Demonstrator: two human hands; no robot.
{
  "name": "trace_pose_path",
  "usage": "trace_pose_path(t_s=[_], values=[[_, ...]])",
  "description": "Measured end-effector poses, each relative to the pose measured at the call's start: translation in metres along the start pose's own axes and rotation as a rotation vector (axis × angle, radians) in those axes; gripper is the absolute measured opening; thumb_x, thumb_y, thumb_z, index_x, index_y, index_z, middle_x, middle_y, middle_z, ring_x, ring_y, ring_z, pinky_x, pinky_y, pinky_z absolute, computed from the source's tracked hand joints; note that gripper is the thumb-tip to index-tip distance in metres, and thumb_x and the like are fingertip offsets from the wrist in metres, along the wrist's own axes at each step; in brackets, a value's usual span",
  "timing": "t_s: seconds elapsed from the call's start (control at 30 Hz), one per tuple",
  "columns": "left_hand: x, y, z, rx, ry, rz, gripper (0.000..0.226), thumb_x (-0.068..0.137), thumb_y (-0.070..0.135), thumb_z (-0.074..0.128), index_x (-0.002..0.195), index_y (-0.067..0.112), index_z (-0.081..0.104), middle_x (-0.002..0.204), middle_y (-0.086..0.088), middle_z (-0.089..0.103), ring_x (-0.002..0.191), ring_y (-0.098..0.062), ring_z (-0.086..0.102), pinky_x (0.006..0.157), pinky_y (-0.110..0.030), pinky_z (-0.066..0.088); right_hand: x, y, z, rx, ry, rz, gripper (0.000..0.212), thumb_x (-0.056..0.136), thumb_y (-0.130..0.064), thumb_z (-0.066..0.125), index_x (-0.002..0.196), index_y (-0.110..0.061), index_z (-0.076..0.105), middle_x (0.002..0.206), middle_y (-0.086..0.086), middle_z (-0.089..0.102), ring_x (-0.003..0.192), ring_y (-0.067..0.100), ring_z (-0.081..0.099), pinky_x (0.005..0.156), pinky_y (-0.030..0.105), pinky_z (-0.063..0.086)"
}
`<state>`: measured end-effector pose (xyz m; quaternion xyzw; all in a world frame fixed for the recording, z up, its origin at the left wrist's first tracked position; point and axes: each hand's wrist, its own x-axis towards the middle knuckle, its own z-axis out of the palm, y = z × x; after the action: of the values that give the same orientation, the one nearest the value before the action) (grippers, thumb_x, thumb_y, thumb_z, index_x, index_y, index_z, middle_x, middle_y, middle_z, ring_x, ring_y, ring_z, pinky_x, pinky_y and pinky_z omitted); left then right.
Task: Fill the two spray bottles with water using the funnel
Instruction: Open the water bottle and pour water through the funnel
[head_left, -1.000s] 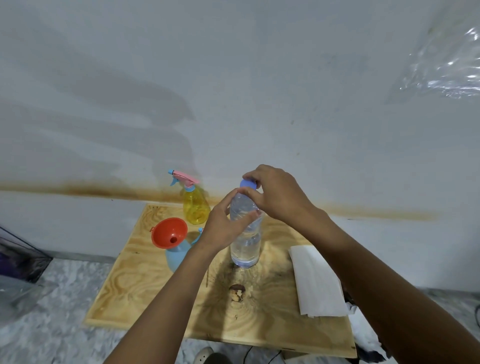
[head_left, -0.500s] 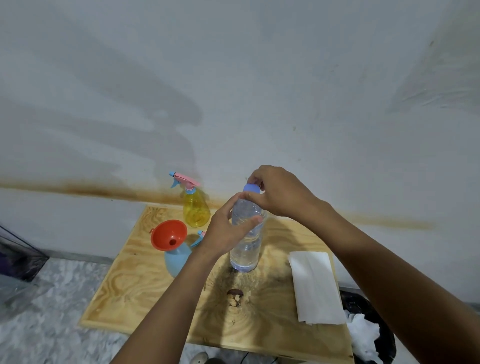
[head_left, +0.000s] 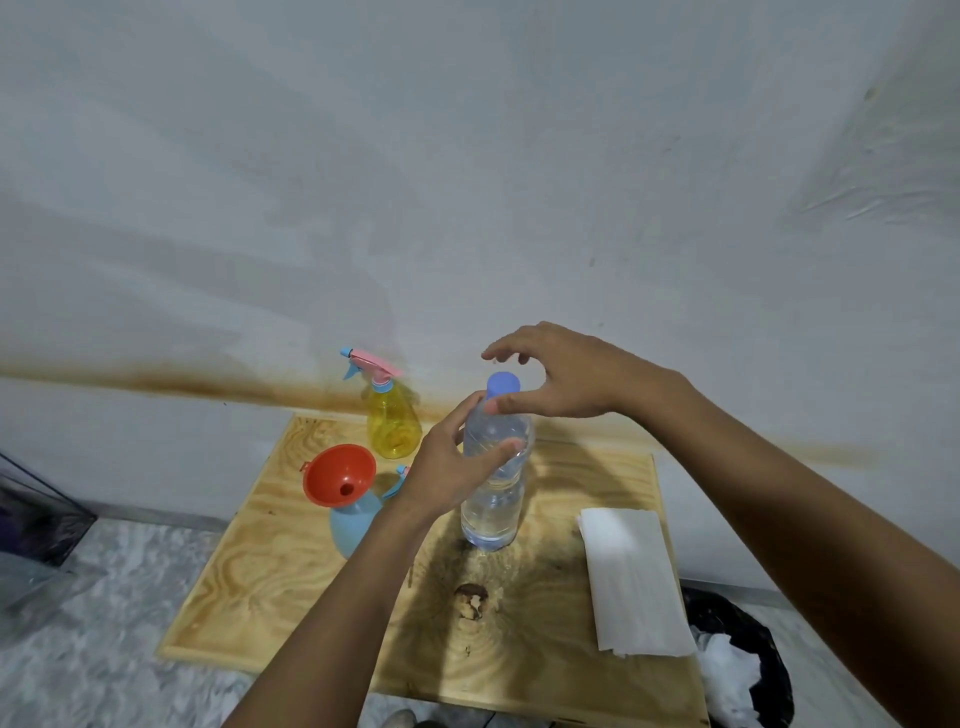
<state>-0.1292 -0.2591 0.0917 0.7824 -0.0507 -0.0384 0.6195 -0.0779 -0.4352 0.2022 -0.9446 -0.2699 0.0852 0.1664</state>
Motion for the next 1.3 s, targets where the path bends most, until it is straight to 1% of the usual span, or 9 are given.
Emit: trace_pose_path(t_s=[0.13, 0.33, 0.43, 0.53, 0.6, 0.8, 0.97, 1.1, 1.3], values=[[0.0, 0.001, 0.0, -0.009, -0.011, 0.008, 0.057, 0.079, 0.04, 0.082, 0.13, 0.043, 0.057, 0.122, 0.023, 0.066, 0.113, 0.003, 0.061, 0.1, -0.038, 0.053, 0.002, 0.001, 0.006, -0.021, 0.048, -0.013, 0.036, 0.087, -0.059, 0.065, 0.116, -0.038, 0.06, 0.109, -0.018, 0.057, 0.094, 0.005, 0.053, 0.078, 0.028, 0.041], [0.0, 0.002, 0.0, -0.018, -0.017, 0.013, 0.057, 0.08, 0.036, 0.081, 0.131, 0.041, 0.057, 0.122, 0.022, 0.067, 0.114, 0.0, 0.062, 0.1, -0.035, 0.052, 0.0, 0.007, 0.007, 0.151, -0.008, -0.087, 0.039, 0.091, -0.035, 0.067, 0.129, -0.037, 0.061, 0.125, -0.018, 0.054, 0.11, 0.0, 0.054, 0.096, 0.025, 0.045], [-0.001, 0.003, 0.0, -0.006, -0.016, 0.018, 0.06, 0.079, 0.038, 0.082, 0.133, 0.038, 0.056, 0.126, 0.021, 0.065, 0.119, 0.0, 0.059, 0.104, -0.034, 0.049, -0.003, 0.002, 0.019, 0.193, 0.089, -0.042, 0.057, 0.085, -0.052, 0.072, 0.136, -0.039, 0.052, 0.129, -0.015, 0.041, 0.111, 0.002, 0.051, 0.093, 0.024, 0.045], [-0.002, 0.005, 0.0, -0.008, -0.016, 0.006, 0.057, 0.081, 0.036, 0.081, 0.132, 0.038, 0.057, 0.123, 0.022, 0.066, 0.114, 0.005, 0.06, 0.101, -0.032, 0.052, -0.004, 0.001, 0.028, 0.163, 0.174, 0.008, 0.042, 0.085, -0.056, 0.07, 0.12, -0.035, 0.058, 0.113, -0.015, 0.049, 0.094, 0.002, 0.052, 0.085, 0.029, 0.048], [-0.002, 0.005, 0.0, -0.005, -0.015, 0.005, 0.057, 0.081, 0.036, 0.081, 0.132, 0.04, 0.057, 0.12, 0.023, 0.067, 0.111, 0.005, 0.061, 0.099, -0.031, 0.053, -0.005, 0.003, 0.031, 0.182, 0.22, -0.013, 0.03, 0.089, -0.051, 0.067, 0.111, -0.032, 0.063, 0.105, -0.016, 0.056, 0.091, 0.001, 0.054, 0.084, 0.029, 0.049], [-0.002, 0.006, -0.001, -0.024, -0.022, 0.01, 0.056, 0.081, 0.032, 0.081, 0.13, 0.044, 0.057, 0.12, 0.022, 0.068, 0.11, 0.003, 0.063, 0.091, -0.022, 0.053, -0.016, 0.007, 0.035, 0.377, 0.399, -0.091, 0.032, 0.095, -0.03, 0.067, 0.126, -0.025, 0.064, 0.113, -0.01, 0.06, 0.102, 0.005, 0.058, 0.086, 0.016, 0.046], [-0.002, 0.004, -0.001, -0.045, -0.016, 0.004, 0.055, 0.08, 0.033, 0.082, 0.13, 0.037, 0.059, 0.12, 0.019, 0.069, 0.111, -0.001, 0.064, 0.094, -0.032, 0.055, -0.05, 0.028, 0.083, 0.527, 0.594, 0.086, 0.037, 0.09, -0.017, 0.071, 0.125, -0.025, 0.063, 0.115, -0.012, 0.06, 0.1, 0.003, 0.058, 0.08, 0.011, 0.045], [-0.003, 0.003, 0.0, -0.027, -0.013, 0.01, 0.054, 0.081, 0.033, 0.081, 0.13, 0.037, 0.059, 0.121, 0.018, 0.069, 0.113, -0.004, 0.064, 0.1, -0.041, 0.053, -0.067, 0.053, 0.161, 0.53, 0.553, 0.335, 0.036, 0.084, -0.012, 0.073, 0.12, -0.015, 0.068, 0.113, -0.006, 0.065, 0.096, 0.007, 0.059, 0.08, 0.014, 0.041], [-0.004, 0.003, 0.001, -0.008, -0.012, 0.002, 0.052, 0.083, 0.03, 0.079, 0.131, 0.036, 0.059, 0.122, 0.015, 0.069, 0.114, -0.01, 0.065, 0.1, -0.044, 0.053, -0.071, 0.08, 0.249, 0.494, 0.246, 0.546, 0.039, 0.087, -0.017, 0.071, 0.125, -0.01, 0.065, 0.127, 0.006, 0.064, 0.114, 0.023, 0.061, 0.094, 0.029, 0.046]])
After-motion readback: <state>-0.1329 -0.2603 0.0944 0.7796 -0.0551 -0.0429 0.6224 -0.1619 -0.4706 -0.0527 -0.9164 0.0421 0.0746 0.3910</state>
